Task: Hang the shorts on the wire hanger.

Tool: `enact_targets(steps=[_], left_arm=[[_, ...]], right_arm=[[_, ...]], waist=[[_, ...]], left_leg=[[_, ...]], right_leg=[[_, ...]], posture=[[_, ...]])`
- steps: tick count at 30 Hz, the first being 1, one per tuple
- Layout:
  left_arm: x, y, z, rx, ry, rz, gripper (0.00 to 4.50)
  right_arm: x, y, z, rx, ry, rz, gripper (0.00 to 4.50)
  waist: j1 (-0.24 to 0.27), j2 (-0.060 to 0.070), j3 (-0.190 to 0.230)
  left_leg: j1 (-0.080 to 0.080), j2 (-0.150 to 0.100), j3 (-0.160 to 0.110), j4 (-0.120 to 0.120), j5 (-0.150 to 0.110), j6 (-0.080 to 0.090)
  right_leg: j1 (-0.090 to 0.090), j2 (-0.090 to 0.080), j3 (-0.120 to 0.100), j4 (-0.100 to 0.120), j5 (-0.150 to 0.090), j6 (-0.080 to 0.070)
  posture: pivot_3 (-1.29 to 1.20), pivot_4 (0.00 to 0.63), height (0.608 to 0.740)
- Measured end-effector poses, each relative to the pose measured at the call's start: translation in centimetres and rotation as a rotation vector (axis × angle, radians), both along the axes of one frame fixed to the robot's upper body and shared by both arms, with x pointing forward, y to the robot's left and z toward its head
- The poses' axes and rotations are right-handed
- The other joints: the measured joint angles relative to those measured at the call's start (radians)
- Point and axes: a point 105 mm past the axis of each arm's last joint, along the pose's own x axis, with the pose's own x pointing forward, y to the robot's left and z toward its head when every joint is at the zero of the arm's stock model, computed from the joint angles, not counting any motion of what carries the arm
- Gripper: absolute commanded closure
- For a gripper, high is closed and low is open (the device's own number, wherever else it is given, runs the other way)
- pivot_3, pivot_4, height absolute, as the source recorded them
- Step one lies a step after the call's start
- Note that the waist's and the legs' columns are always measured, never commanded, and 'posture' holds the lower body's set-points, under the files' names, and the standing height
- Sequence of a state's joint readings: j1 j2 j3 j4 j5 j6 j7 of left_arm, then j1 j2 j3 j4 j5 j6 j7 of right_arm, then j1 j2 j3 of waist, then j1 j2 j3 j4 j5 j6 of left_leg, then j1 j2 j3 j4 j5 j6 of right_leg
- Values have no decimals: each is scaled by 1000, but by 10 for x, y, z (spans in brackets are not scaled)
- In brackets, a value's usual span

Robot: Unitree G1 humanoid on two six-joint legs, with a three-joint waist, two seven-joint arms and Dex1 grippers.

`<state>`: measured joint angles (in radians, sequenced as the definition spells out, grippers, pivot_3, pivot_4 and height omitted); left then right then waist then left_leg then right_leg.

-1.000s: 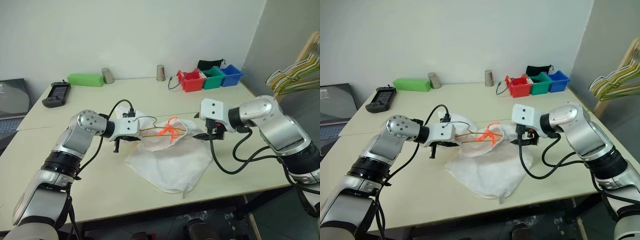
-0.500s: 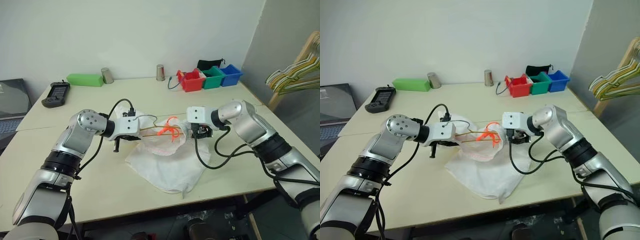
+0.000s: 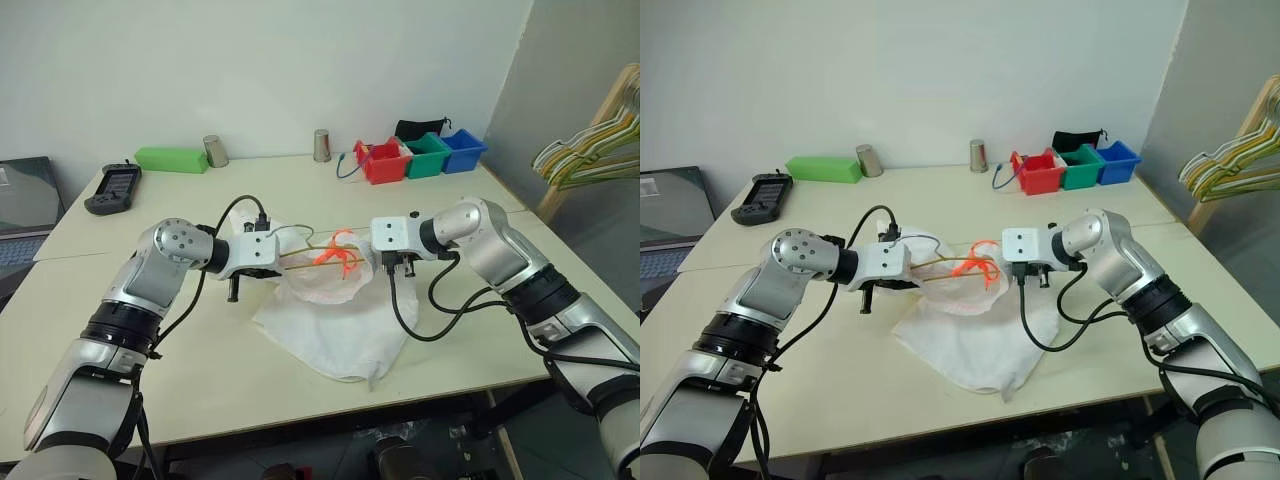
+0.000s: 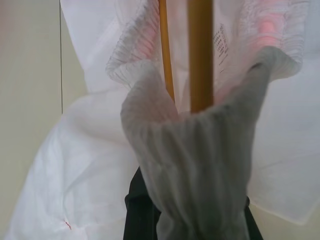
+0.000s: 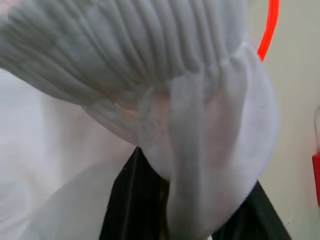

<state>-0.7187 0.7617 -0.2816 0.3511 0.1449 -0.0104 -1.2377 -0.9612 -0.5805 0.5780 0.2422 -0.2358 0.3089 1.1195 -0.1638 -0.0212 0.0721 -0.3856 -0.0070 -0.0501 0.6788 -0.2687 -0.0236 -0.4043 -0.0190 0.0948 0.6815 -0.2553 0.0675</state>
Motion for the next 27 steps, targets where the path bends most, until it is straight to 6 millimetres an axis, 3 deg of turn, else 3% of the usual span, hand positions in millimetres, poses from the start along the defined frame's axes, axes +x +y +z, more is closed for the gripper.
enact_targets(steps=[2,10,11,19,27], left_arm=[[1,0,0,-1,-4,3,4500],[6,1,2,3,-32,0,4500],[7,0,3,0,-38,-2,3897],[5,-4,8,-44,-25,-31,2231],[-8,18,23,-105,-18,-1,754]], right_arm=[[-1,0,-1,-2,7,2,4471],[-1,0,-3,-13,6,1,4471],[0,0,-3,-10,7,-5,4500],[3,-3,-8,66,70,-100,4500],[-9,-15,-10,155,158,-165,4500]], waist=[[0,0,0],[0,0,0],[0,0,0],[-1,0,0],[0,0,0]], left_leg=[[0,0,0,0,0,0],[0,0,0,0,0,0],[0,0,0,0,0,0],[0,0,0,0,0,0],[0,0,-1,0,0,0]], right_leg=[[0,0,0,0,0,0],[0,0,0,0,0,0],[0,0,0,0,0,0],[0,0,0,0,0,0],[0,0,-1,0,0,0]], posture=[[-87,17,740],[-87,15,740],[-87,15,740],[-79,15,740],[-78,8,740]])
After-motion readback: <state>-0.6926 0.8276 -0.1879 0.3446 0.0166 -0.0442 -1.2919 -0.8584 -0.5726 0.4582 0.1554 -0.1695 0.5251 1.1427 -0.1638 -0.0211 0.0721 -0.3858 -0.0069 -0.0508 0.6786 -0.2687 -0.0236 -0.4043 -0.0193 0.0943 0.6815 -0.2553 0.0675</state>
